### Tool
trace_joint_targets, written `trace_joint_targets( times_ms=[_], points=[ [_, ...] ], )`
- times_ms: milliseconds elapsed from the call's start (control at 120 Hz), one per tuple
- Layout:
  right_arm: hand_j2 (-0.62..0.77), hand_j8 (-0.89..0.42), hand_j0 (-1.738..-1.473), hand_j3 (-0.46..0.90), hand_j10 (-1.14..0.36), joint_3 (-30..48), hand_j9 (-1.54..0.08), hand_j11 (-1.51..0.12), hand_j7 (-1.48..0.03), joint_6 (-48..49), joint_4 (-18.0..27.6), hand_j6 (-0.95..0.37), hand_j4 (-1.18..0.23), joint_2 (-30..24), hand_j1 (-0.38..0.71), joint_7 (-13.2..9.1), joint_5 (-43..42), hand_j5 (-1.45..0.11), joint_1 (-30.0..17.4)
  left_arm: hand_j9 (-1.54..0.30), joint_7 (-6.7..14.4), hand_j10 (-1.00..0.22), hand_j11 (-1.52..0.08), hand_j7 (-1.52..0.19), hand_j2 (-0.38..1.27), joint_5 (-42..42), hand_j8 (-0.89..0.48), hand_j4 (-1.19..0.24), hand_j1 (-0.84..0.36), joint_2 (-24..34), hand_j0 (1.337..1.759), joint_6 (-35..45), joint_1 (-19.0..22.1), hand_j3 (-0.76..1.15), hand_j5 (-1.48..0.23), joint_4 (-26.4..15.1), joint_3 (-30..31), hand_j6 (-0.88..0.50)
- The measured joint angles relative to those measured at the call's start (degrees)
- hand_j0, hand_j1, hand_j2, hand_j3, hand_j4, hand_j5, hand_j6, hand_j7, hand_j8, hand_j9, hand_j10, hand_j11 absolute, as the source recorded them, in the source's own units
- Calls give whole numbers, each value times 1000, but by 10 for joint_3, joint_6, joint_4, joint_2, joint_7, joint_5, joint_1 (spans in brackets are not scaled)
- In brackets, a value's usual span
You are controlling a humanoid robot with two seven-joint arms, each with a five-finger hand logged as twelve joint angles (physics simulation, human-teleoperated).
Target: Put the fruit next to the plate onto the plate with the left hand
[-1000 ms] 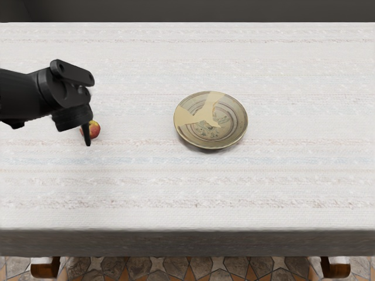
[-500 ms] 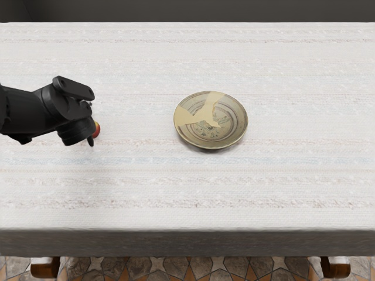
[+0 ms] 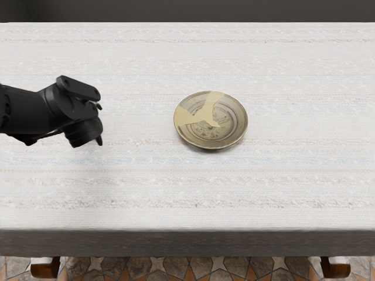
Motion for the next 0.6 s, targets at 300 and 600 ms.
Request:
trace_joint_targets(
  times_ms=[300, 600],
  points=[
    [-4, -17, -1658, 0, -17, 0, -22, -22, -22, 0, 0, -17, -17, 0, -328, 0, 0, -22, 0, -406, 0, -313, -406, -406, 63, -1, -313, -313, -25, 0, 1658, 21, 0, 0, -406, -19, -2, -313],
    [-4, -17, -1658, 0, -17, 0, -22, -22, -22, 0, 0, -17, -17, 0, -328, 0, 0, -22, 0, -432, 0, -333, -432, -432, 67, -2, -333, -333, -49, 0, 1658, 23, 4, 0, -432, -17, 10, -333]
  ],
)
